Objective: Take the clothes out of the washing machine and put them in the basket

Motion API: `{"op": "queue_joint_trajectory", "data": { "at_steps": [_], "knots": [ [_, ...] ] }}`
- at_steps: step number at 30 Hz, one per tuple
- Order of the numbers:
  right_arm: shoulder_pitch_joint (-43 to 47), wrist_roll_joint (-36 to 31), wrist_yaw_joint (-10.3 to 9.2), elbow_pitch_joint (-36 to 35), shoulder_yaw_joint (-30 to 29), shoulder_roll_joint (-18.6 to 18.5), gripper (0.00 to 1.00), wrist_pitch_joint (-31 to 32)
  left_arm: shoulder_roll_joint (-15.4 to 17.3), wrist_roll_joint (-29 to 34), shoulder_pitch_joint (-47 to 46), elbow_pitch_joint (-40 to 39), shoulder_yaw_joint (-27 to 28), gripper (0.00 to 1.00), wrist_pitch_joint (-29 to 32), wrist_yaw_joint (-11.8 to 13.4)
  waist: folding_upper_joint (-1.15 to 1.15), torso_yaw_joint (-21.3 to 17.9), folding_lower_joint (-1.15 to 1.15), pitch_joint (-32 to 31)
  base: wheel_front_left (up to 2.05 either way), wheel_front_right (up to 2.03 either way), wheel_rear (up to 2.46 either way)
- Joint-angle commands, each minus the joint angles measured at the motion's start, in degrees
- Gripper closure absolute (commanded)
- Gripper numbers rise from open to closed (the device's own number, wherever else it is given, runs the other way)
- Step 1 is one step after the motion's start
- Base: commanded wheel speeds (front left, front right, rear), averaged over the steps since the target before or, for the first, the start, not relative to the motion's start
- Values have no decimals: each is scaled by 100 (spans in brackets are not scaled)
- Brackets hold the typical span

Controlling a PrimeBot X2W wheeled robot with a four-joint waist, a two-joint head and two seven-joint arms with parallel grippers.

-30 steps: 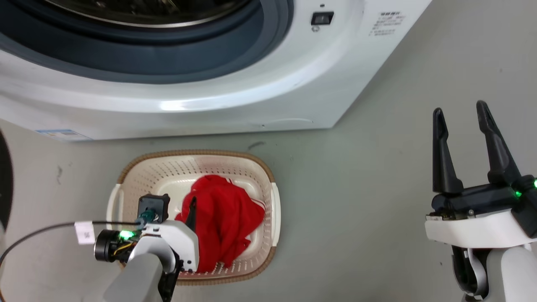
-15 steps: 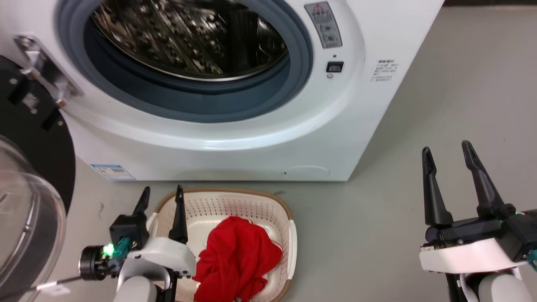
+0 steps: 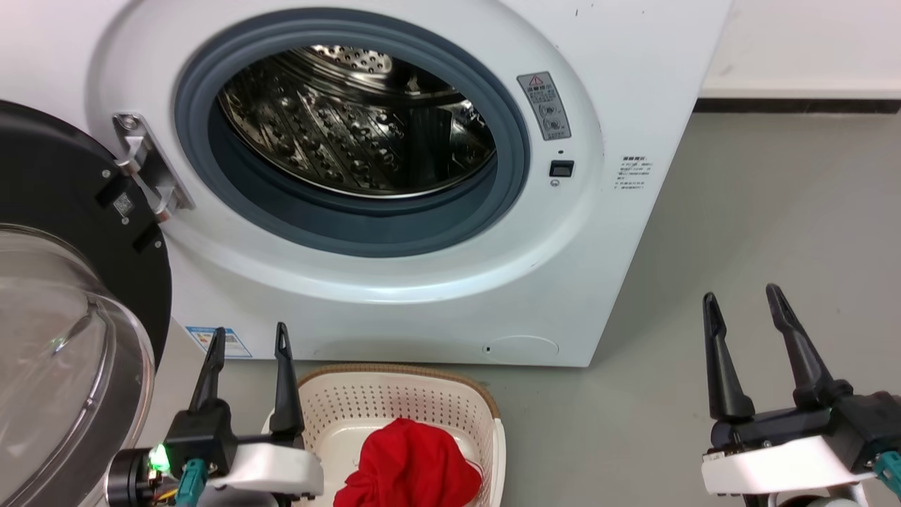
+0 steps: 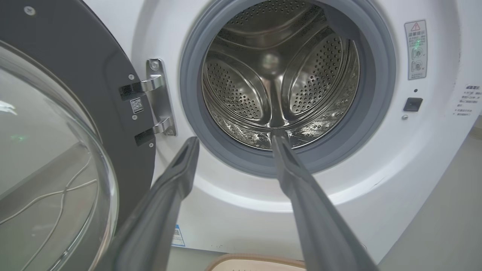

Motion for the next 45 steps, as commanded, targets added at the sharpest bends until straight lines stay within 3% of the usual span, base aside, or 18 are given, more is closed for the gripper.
{"op": "queue_joint_trajectory", "data": {
  "at_steps": [1, 31, 32, 37, 45],
  "knots": [
    [104, 8, -5, 18, 1, 4, 0, -11, -10, 48, 136, -73, -1, 0, -14, 5, 0, 19, 1, -122, 0, 0, 0],
    [478, 87, -5, 160, -36, 4, 0, -11, -58, 144, 672, -247, -23, 0, -15, 190, 0, -55, 1, -472, 0, 0, 0],
    [434, 63, -1, 158, -31, 0, 100, 0, -47, 133, 601, -250, -23, 100, 2, 175, 0, -56, 1, -472, 0, 0, 0],
    [493, 132, 0, 395, -14, 0, 100, 22, -48, 48, 684, -27, -45, 100, 37, 159, 0, -57, 1, -471, 0, 0, 0],
    [361, 1163, 0, 546, -10, -67, 100, 190, 14, -998, 564, 43, -19, 100, 205, 18, 0, -58, 1, -469, 0, 0, 0]
  ]
}}
